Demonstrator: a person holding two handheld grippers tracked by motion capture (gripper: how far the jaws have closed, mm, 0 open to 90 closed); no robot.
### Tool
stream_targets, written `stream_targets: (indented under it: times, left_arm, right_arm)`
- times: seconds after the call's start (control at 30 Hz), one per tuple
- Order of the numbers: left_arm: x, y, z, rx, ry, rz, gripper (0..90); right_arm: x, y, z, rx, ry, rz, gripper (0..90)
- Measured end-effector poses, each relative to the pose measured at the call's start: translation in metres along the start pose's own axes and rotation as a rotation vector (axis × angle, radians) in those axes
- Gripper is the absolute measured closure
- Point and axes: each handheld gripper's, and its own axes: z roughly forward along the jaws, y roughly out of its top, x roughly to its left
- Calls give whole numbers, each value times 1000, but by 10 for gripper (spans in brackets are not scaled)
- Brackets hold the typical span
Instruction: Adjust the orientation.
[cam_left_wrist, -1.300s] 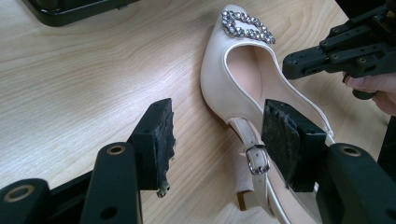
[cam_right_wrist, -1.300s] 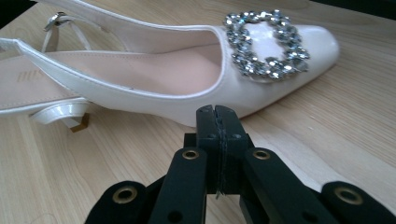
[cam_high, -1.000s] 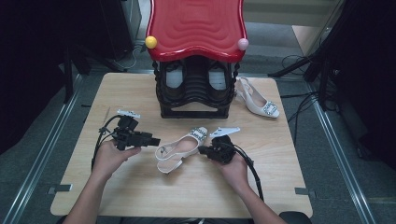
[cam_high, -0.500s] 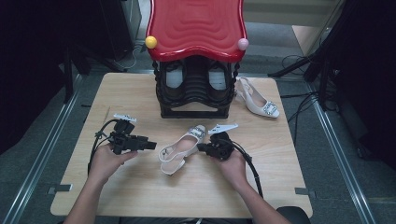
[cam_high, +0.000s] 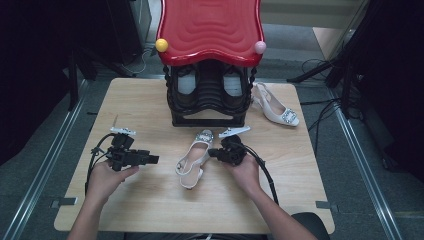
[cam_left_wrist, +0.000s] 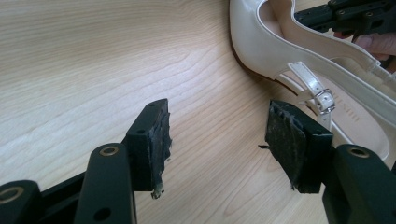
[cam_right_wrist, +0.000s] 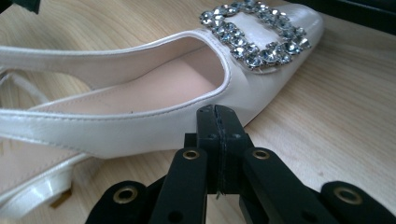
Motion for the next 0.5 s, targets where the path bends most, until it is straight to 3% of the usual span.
stream_targets:
  times: [0.33, 0.5]
  left_arm:
    - [4, -8, -6, -17, 14, -14, 401]
    - [6, -8, -5, -19, 11, -6, 394]
  right_arm:
    - [-4, 10, 8, 1, 5, -4, 895]
    - [-7, 11, 5, 8, -14, -2, 802]
